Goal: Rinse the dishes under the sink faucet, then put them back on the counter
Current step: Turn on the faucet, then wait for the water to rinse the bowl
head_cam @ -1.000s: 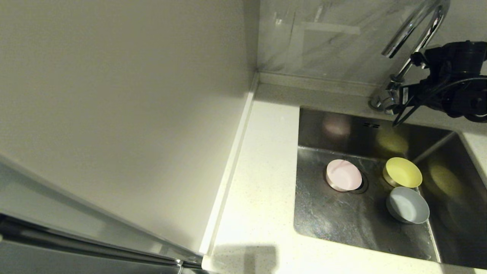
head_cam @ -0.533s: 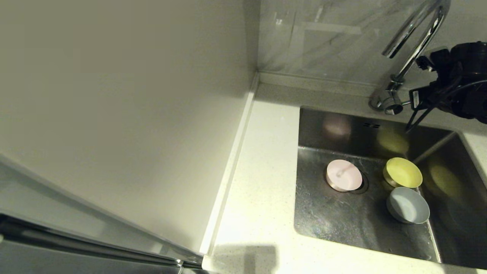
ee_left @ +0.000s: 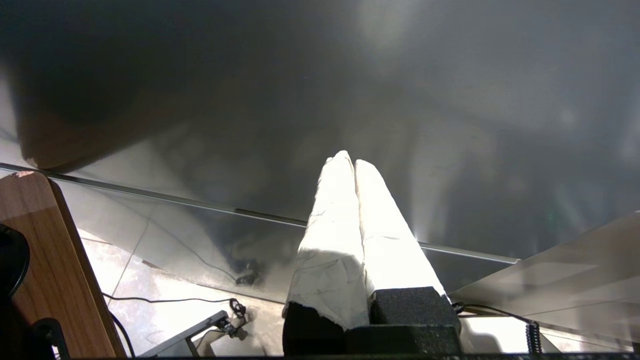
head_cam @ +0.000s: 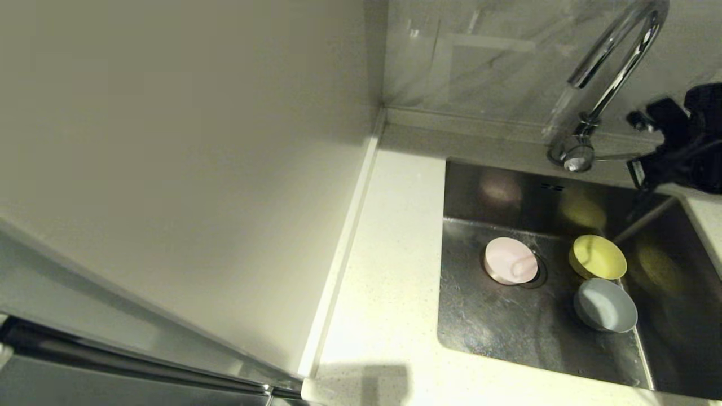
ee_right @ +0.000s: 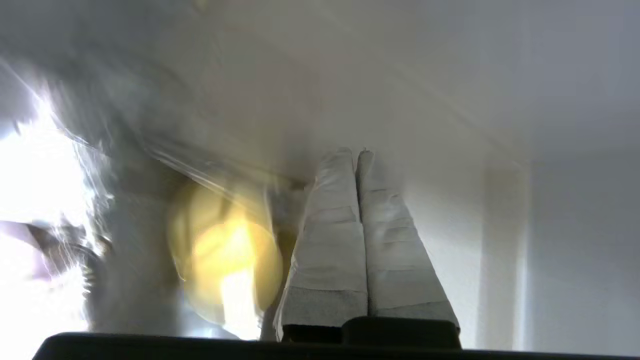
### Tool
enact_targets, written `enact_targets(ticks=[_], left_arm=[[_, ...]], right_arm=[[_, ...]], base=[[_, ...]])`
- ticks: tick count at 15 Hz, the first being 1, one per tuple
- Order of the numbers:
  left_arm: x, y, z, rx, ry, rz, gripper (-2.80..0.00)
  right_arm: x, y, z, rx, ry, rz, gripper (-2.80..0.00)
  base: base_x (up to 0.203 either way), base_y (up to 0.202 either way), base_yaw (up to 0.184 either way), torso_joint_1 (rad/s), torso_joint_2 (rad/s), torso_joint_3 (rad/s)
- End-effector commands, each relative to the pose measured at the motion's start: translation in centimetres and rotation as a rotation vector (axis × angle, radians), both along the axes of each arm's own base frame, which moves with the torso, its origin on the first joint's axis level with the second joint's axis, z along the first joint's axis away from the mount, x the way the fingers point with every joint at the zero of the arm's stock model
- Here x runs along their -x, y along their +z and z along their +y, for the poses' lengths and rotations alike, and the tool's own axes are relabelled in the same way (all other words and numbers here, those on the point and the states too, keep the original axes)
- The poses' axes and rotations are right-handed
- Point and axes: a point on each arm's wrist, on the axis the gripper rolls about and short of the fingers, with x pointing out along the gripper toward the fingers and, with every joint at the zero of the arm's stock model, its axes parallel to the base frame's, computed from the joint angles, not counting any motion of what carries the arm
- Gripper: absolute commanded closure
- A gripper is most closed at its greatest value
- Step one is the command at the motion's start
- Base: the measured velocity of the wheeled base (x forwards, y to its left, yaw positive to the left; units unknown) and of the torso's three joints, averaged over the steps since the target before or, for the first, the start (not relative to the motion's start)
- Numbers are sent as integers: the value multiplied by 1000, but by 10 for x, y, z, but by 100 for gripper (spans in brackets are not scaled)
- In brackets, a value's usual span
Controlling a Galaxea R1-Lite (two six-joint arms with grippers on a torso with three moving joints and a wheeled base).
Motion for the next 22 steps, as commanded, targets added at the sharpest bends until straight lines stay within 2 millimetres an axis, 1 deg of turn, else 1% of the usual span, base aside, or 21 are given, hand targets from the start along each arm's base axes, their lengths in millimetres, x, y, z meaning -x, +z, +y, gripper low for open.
enact_targets(ticks=[1,3,6,10,12,13,15,17,18,19,20,22], left_arm=[[0,-1,0,0,0,2,0],[0,-1,0,0,0,2,0],[0,-1,0,0,0,2,0],[0,-1,0,0,0,2,0],[0,-1,0,0,0,2,0],[0,-1,0,0,0,2,0],[0,-1,0,0,0,2,0],[0,-1,0,0,0,2,0],[0,-1,0,0,0,2,0],[0,-1,0,0,0,2,0],[0,-1,0,0,0,2,0],[0,-1,0,0,0,1,0]], right_arm=[[4,3,-2,10,-1,-12,0],[8,6,-3,21,-3,-18,0],[6,10,-5,25,-6,-34,0],[17,18,-11,26,-29,-49,0],[28,17,-15,21,-45,-40,0],[36,20,-15,19,-50,-45,0],[56,32,-18,8,-75,-87,0],[73,41,-14,-80,-99,-163,0],[83,40,-11,-128,-95,-164,0],[95,37,-7,-163,-85,-133,0],[111,29,-2,-199,-82,-53,0],[146,22,9,-241,-87,58,0]], base=[[0,0,0,0,0,0],[0,0,0,0,0,0],[0,0,0,0,0,0],[0,0,0,0,0,0],[0,0,0,0,0,0],[0,0,0,0,0,0],[0,0,0,0,0,0],[0,0,0,0,0,0],[0,0,0,0,0,0],[0,0,0,0,0,0],[0,0,0,0,0,0],[0,0,0,0,0,0]])
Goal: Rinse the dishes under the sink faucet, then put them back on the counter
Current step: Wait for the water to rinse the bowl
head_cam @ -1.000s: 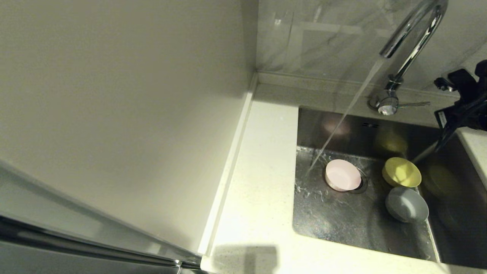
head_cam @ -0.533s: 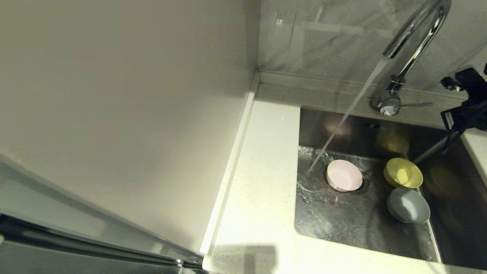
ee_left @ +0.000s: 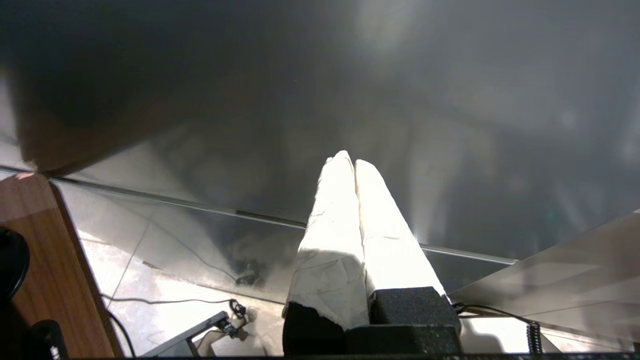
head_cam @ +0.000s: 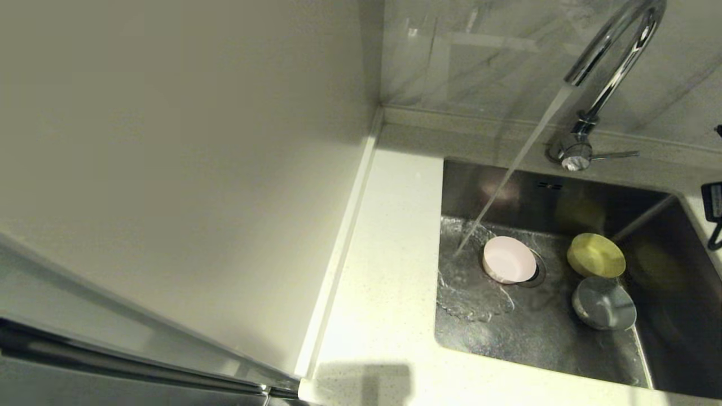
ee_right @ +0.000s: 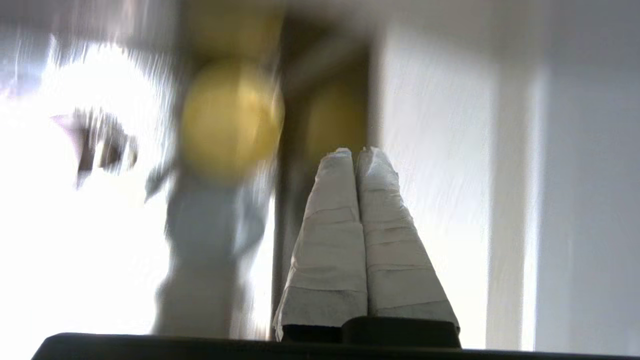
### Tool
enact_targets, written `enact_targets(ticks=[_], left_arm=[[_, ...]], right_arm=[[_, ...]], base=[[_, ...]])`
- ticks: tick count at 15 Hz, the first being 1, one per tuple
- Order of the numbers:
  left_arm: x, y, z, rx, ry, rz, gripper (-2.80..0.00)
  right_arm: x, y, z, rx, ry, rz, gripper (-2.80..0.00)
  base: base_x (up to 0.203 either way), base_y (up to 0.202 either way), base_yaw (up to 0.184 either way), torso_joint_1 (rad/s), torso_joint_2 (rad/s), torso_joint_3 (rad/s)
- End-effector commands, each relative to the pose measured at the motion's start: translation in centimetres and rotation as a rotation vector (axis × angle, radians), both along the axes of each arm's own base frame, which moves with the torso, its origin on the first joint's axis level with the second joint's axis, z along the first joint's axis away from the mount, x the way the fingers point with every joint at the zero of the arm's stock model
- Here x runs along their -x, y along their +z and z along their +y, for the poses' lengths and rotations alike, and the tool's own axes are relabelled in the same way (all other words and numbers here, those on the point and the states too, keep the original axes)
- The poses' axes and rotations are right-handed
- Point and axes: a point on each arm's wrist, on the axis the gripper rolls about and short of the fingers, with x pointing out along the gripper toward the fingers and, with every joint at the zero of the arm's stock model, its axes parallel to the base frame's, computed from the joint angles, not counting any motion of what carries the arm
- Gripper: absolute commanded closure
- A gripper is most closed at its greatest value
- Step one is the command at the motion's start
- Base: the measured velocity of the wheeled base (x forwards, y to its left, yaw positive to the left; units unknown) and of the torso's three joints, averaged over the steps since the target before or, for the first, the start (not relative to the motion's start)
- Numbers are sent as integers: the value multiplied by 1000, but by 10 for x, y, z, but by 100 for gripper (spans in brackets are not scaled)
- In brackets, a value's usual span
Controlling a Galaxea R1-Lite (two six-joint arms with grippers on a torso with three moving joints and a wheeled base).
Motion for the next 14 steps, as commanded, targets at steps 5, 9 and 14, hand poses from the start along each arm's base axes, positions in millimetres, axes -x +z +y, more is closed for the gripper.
enact_targets(ticks=[5,9,14], left_arm=[[0,-1,0,0,0,3,0],[0,-1,0,0,0,3,0],[0,-1,0,0,0,3,0]], right_arm=[[137,-21,48,-18,61,68,0],[194,-64,80,14,309,-37,0],[248,-143,82,25,398,-259,0]], base=[[0,0,0,0,0,0],[0,0,0,0,0,0],[0,0,0,0,0,0]])
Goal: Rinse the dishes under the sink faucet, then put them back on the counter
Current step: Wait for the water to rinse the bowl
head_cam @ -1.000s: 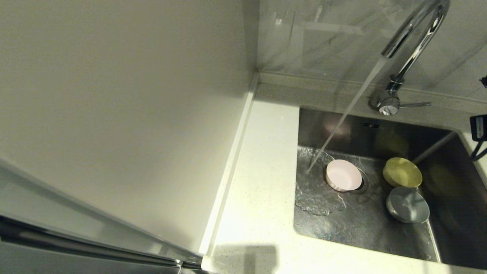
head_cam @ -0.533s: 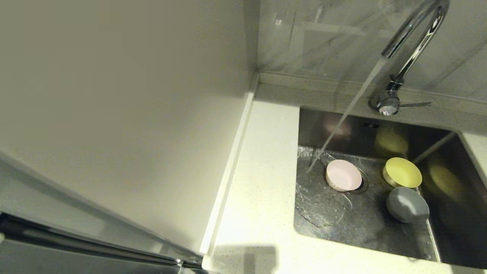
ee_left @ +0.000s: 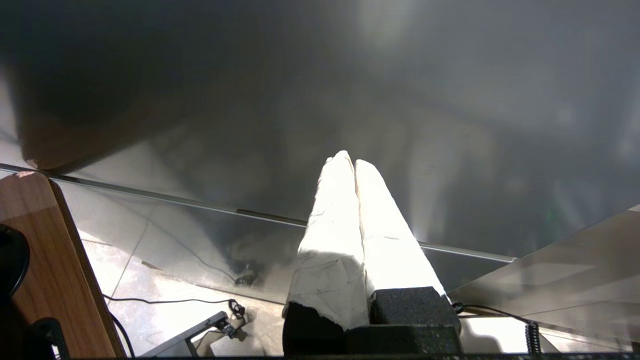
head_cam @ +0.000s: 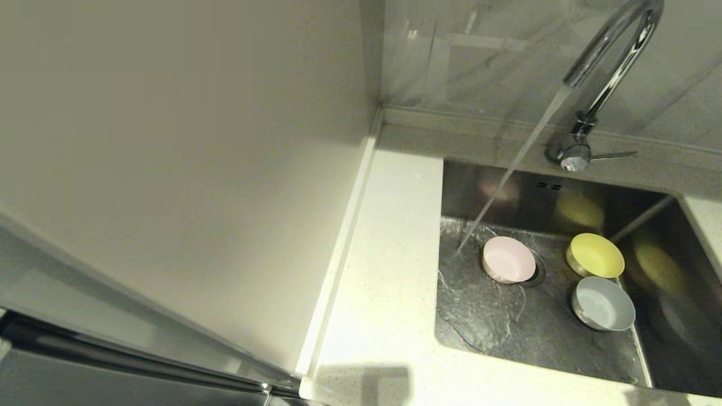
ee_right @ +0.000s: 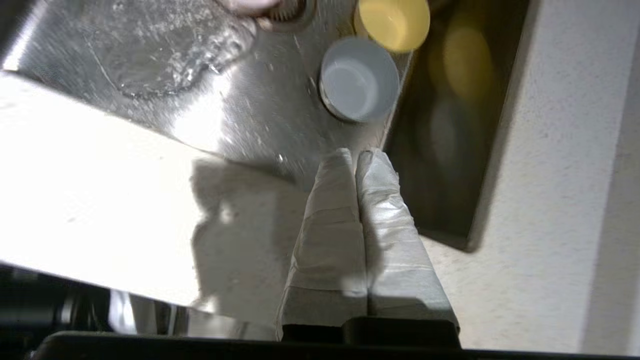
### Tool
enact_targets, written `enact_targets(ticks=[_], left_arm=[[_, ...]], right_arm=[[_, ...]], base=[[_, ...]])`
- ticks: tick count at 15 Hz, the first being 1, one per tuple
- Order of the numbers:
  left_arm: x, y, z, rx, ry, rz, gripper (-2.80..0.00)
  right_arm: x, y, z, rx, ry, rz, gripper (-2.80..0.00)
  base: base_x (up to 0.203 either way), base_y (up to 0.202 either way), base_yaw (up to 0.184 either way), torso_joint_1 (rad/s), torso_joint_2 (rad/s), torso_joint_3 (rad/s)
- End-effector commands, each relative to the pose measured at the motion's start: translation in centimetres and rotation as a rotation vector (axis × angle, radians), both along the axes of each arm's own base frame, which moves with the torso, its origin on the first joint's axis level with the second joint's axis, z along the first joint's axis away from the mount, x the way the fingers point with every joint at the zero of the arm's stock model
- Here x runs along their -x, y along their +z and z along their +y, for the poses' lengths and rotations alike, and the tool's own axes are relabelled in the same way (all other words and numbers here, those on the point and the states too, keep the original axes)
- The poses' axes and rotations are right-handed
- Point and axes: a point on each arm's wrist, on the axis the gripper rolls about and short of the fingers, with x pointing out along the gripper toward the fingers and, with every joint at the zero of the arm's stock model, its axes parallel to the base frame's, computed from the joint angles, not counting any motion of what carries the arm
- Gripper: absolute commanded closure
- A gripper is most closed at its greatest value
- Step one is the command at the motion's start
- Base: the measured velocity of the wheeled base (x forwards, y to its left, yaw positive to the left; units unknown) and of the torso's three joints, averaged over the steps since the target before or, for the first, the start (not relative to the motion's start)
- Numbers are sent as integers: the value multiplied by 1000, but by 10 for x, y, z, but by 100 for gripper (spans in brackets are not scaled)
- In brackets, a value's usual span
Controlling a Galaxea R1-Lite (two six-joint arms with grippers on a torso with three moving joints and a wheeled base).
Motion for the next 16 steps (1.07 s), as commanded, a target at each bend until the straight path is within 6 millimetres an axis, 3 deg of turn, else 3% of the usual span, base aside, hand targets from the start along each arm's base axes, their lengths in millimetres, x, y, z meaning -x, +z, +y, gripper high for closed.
enact_targets(ticks=[1,6,9,16], left_arm=[[0,-1,0,0,0,2,0],[0,-1,0,0,0,2,0],[0,-1,0,0,0,2,0],[0,-1,0,0,0,2,0]], right_arm=[[28,-34,-1,-35,16,-142,0],[40,-53,2,-135,150,-203,0],[56,-60,4,-148,190,-336,0],[57,-66,3,-335,118,-336,0]], base=[[0,0,0,0,0,0],[0,0,0,0,0,0],[0,0,0,0,0,0],[0,0,0,0,0,0]])
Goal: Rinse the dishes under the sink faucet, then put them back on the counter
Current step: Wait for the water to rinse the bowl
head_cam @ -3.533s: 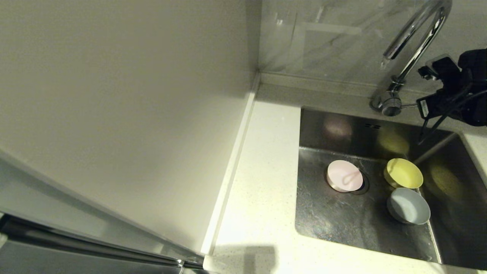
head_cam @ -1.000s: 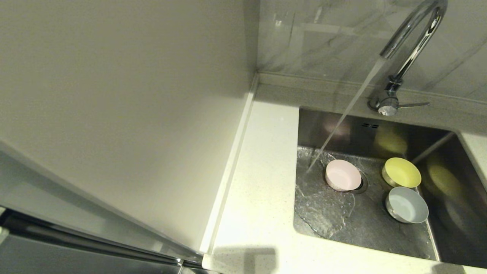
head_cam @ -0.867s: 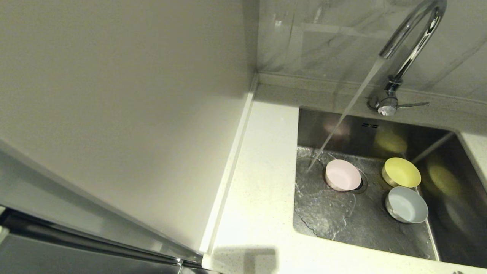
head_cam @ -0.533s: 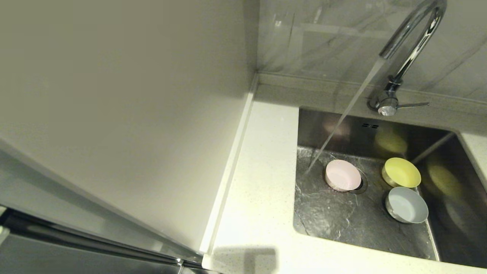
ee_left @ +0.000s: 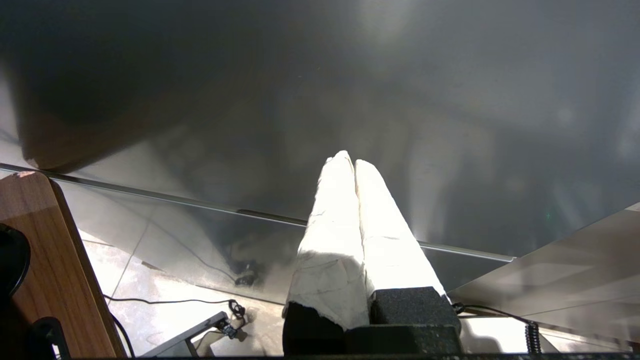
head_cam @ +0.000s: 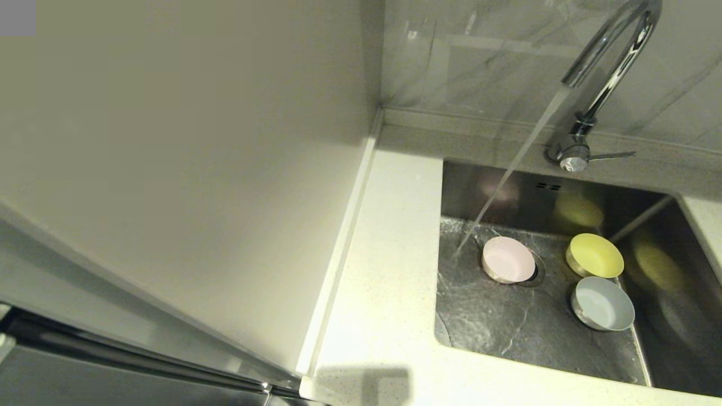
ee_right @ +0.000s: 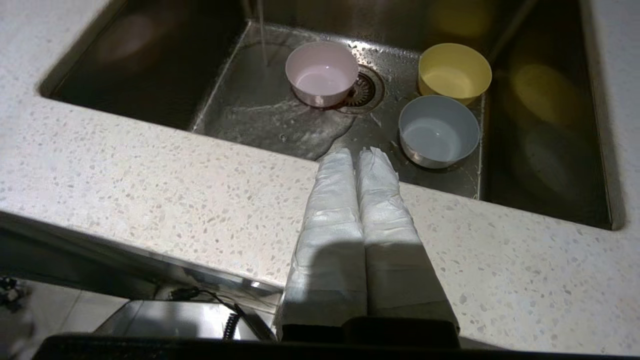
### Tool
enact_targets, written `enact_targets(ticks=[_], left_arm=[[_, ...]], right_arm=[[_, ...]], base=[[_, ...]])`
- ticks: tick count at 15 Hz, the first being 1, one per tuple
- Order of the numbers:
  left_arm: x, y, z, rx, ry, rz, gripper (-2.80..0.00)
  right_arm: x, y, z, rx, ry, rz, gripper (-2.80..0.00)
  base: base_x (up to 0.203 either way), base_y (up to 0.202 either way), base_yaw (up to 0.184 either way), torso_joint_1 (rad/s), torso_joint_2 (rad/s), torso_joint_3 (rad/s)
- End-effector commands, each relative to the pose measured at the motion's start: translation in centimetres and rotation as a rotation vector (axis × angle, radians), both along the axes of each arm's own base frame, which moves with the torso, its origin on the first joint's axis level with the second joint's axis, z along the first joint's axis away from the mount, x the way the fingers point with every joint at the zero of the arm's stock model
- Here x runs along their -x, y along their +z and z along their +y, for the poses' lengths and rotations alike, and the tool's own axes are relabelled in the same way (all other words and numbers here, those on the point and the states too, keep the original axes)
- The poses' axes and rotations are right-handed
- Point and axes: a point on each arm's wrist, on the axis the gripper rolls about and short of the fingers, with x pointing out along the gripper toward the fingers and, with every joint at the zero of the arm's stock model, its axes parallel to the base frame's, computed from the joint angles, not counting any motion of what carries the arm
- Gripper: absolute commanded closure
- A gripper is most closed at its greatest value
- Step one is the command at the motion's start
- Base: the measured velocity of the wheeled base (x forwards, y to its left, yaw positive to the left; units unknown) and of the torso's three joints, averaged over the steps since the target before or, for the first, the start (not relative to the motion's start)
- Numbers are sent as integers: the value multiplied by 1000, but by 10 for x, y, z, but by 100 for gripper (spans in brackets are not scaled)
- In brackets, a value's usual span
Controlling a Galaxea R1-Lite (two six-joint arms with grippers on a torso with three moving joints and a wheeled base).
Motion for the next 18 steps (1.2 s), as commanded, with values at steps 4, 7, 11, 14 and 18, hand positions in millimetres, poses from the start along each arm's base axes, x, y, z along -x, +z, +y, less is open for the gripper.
enact_targets(ticks=[4,7,11,14,18], left_arm=[[0,-1,0,0,0,3,0],[0,-1,0,0,0,3,0],[0,-1,0,0,0,3,0],[0,-1,0,0,0,3,0],[0,-1,0,0,0,3,0]], right_arm=[[0,0,0,-2,-2,-4,0],[0,0,0,-2,-2,-1,0],[0,0,0,-2,-2,-3,0],[0,-1,0,-3,-2,-3,0],[0,0,0,-2,-2,-3,0]], base=[[0,0,0,0,0,0],[0,0,0,0,0,0],[0,0,0,0,0,0],[0,0,0,0,0,0],[0,0,0,0,0,0]])
